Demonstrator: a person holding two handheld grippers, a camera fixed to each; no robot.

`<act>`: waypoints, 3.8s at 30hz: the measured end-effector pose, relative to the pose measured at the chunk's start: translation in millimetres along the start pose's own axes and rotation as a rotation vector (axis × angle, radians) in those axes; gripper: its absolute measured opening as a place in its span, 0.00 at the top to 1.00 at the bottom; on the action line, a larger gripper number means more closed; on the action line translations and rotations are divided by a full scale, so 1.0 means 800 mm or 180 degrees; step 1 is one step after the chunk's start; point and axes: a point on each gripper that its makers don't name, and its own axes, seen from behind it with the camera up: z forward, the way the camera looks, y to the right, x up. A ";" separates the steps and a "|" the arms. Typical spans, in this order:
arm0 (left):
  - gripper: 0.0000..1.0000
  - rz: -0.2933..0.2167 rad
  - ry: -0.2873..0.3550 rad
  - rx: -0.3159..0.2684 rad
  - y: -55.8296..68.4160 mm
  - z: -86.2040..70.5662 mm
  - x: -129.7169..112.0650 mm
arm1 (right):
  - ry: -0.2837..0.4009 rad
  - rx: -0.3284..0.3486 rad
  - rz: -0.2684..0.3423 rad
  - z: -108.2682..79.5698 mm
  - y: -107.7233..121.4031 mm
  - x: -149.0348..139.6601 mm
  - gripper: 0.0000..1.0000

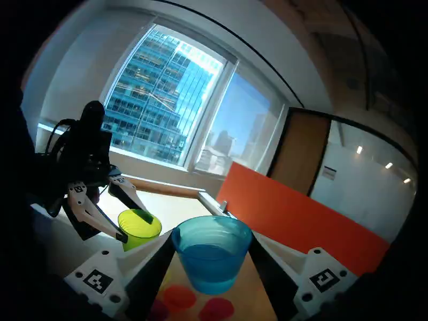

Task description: Pour water

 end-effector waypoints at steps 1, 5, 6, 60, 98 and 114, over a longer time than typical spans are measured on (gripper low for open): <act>0.11 -0.0001 0.0000 -0.0002 0.000 0.000 -0.001 | 0.0000 -0.0001 -0.0038 0.001 0.001 0.001 0.08; 0.11 0.0003 0.0004 -0.0011 0.002 0.001 -0.001 | 0.0005 -0.0007 -0.0201 0.006 0.004 0.008 0.08; 0.11 0.0004 0.0006 -0.0017 0.003 0.001 0.000 | 0.0007 -0.0010 -0.0247 0.008 0.005 0.009 0.08; 0.12 0.0094 0.0022 -0.0216 0.035 0.015 0.012 | 0.0022 -0.0183 -0.2007 0.039 0.045 0.048 0.09; 0.12 0.0079 0.0008 -0.0249 0.036 0.018 0.009 | 0.0076 -0.0345 -0.2429 0.040 0.059 0.069 0.09; 0.12 0.0090 0.0005 -0.0251 0.039 0.017 0.010 | 0.0046 -0.0375 -0.2595 0.042 0.061 0.071 0.09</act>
